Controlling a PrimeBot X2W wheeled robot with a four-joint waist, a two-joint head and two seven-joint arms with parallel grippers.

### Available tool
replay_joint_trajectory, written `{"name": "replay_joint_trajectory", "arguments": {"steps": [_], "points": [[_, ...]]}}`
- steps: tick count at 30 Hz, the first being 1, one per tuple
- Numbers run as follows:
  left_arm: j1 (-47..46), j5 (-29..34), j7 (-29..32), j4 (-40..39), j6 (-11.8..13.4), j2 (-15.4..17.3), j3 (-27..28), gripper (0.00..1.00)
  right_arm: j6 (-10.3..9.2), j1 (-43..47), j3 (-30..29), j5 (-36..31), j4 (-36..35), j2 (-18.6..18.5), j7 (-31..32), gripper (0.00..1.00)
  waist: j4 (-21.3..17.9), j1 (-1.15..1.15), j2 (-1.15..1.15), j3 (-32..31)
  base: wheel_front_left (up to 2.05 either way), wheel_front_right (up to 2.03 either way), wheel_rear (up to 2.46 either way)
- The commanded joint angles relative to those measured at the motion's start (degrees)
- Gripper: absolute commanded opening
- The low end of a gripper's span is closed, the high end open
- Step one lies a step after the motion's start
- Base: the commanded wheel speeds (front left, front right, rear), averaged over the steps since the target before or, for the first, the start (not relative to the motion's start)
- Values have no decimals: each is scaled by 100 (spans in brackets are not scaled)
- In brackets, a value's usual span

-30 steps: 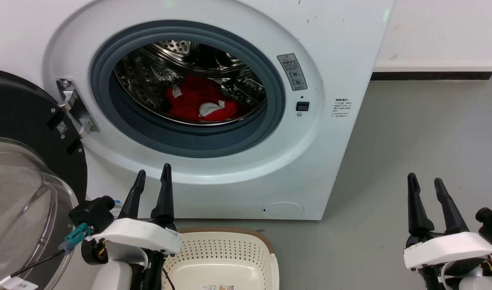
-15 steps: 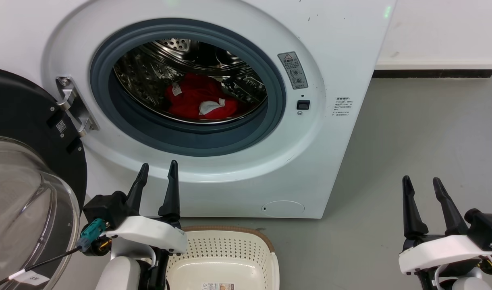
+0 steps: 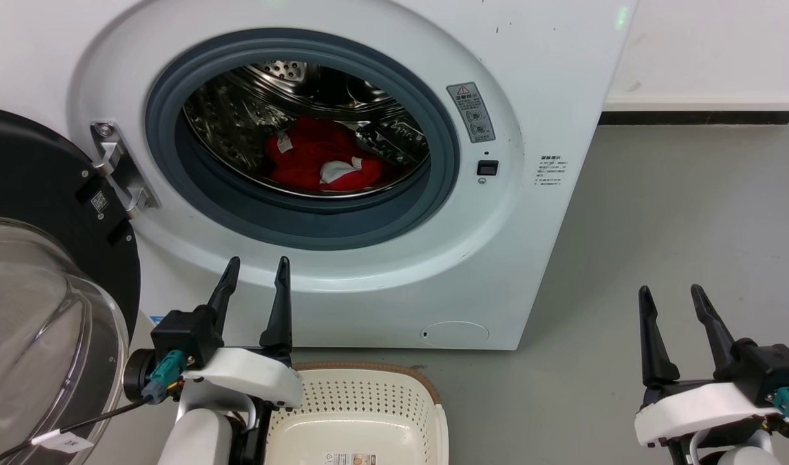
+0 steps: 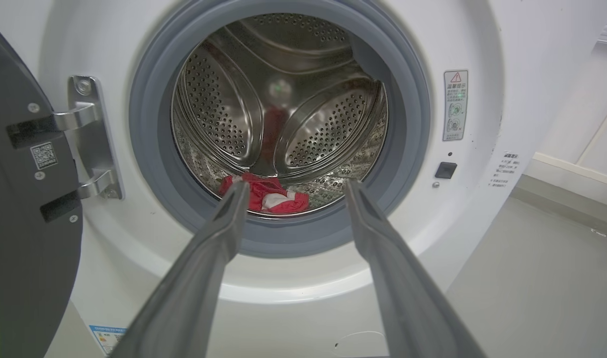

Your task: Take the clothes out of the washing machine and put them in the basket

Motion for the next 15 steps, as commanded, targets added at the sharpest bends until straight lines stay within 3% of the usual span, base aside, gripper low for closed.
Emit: {"name": "replay_joint_trajectory", "arguments": {"steps": [1,15], "points": [[-102,235,-79,11,33,13,-22,100,-1,25,-5,-240,7,-15,-85,100,7,0,0,0,0,0,0],[-106,913,-242,108,91,13,-19,100,-2,46,-26,-893,108,-14,-241,100,29,0,0,30,0,0,0]]}}
